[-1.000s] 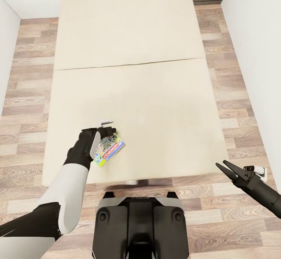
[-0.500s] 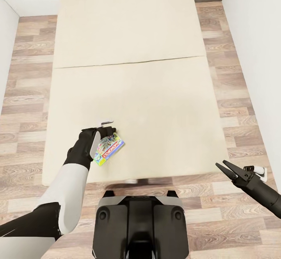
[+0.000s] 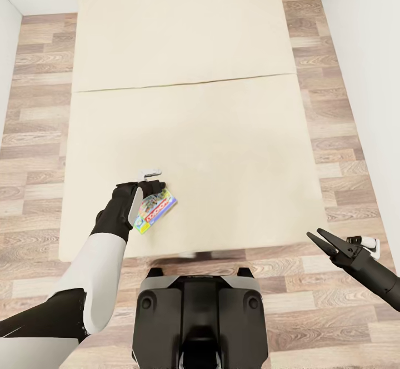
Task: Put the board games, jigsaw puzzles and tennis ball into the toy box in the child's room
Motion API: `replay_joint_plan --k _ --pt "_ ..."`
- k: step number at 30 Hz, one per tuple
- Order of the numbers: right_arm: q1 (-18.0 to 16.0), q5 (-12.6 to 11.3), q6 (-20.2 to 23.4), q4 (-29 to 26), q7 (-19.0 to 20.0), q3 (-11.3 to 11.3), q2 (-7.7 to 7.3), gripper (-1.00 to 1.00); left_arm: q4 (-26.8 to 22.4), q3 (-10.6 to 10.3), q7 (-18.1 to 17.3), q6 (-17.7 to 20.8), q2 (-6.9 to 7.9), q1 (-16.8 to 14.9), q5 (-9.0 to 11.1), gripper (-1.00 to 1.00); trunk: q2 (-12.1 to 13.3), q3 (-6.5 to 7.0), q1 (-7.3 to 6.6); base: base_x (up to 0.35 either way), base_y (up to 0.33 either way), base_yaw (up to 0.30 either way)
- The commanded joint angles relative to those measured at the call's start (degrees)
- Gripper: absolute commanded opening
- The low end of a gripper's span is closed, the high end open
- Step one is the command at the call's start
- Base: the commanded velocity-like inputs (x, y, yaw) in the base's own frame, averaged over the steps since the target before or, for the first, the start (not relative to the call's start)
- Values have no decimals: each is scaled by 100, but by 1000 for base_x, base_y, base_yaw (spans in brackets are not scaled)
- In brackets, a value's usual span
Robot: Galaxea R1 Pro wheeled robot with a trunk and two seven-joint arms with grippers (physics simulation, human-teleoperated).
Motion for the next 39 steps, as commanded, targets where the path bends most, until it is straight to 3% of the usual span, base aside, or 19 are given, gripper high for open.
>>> replay_joint_plan --k 1,20,39 --pt "-3 6 24 0 20 -5 -1 100 -7 20 -15 27 -7 -4 -43 100 -9 -15 3 0 0 0" --pt "-3 6 24 0 16 -2 15 100 -2 18 -15 23 -7 0 -43 100 -9 -188 3 -4 0 0" --pt "-3 6 24 0 28 -10 8 100 10 18 -15 18 -7 0 -43 100 -9 -201 3 -71 0 0"
